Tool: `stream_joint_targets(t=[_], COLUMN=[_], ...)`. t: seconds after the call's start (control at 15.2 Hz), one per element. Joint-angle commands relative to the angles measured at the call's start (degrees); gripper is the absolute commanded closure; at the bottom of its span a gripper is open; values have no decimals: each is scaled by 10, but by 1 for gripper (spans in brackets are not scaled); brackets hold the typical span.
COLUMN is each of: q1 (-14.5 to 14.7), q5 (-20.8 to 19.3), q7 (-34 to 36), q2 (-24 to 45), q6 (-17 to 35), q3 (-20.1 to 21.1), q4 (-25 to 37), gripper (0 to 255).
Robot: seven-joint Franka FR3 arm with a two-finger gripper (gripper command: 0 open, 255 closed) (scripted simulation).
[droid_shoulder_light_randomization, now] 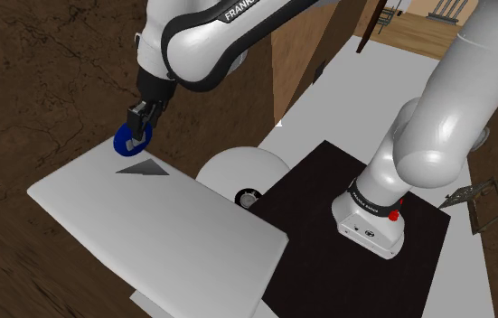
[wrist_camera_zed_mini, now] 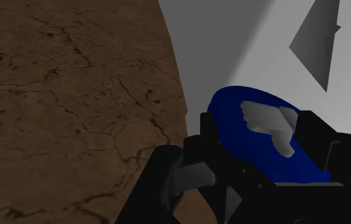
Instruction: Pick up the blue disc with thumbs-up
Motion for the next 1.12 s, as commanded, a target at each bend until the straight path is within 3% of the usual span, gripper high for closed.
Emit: stream_joint_targets(t=[0.0,0.33,1.06], q1=[0,1,-3], q5=[0,-1,2], q7=[0,2,9], q2=[1,1,-45], q6=[0,-1,-84], q3=[0,0,-2], q4=[-1,0,39], gripper=[255,255,255])
